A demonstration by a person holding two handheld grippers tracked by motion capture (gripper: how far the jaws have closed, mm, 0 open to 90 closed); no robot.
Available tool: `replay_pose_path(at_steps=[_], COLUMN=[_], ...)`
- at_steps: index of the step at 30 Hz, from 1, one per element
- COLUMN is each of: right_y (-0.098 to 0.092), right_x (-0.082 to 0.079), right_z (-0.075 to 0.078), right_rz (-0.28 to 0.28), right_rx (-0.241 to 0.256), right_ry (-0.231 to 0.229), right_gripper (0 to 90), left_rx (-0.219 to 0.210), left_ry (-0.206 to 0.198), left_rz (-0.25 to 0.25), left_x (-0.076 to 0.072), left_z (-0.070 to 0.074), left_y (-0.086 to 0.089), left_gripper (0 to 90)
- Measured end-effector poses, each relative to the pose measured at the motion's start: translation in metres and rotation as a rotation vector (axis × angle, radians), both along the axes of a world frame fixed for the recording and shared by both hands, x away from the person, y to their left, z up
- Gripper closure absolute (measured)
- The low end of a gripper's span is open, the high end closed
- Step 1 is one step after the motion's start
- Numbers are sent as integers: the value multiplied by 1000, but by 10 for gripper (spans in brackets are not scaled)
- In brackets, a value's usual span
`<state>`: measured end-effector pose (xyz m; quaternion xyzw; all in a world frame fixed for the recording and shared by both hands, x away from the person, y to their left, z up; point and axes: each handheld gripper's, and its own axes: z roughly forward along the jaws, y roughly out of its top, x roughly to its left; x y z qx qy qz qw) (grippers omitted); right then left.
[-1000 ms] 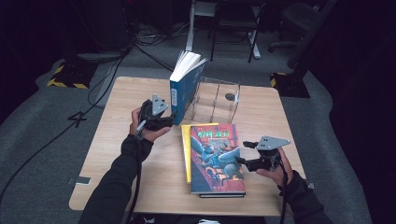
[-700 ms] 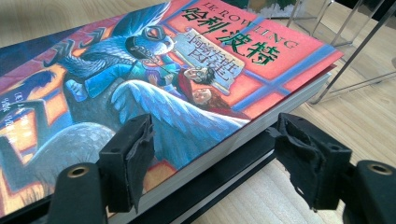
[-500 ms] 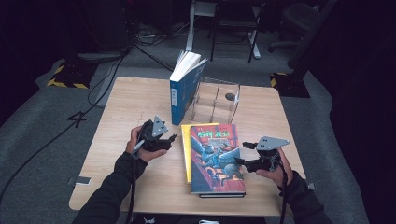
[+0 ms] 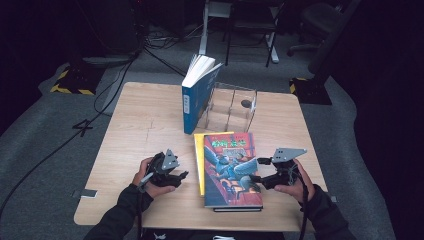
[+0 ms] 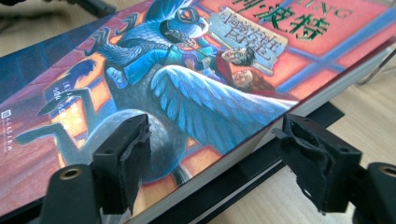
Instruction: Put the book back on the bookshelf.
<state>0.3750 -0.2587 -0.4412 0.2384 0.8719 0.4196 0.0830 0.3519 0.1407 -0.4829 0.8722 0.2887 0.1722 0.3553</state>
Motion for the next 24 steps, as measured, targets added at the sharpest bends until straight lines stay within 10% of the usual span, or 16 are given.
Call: replay_pose_path(at_steps=[13,24], right_y=[2,4], right_x=[10,9], right_z=[-7,-4], right_rz=[31,58], right_rx=[21,3], right_ry=[178,134], right_gripper=[144,137], left_rx=[-20,-40], left_ry=[95,111], left_rz=[-44,-63], left_x=[-17,-14], left_z=[-17,-22], left_y=[0,0], left_gripper=[247,211])
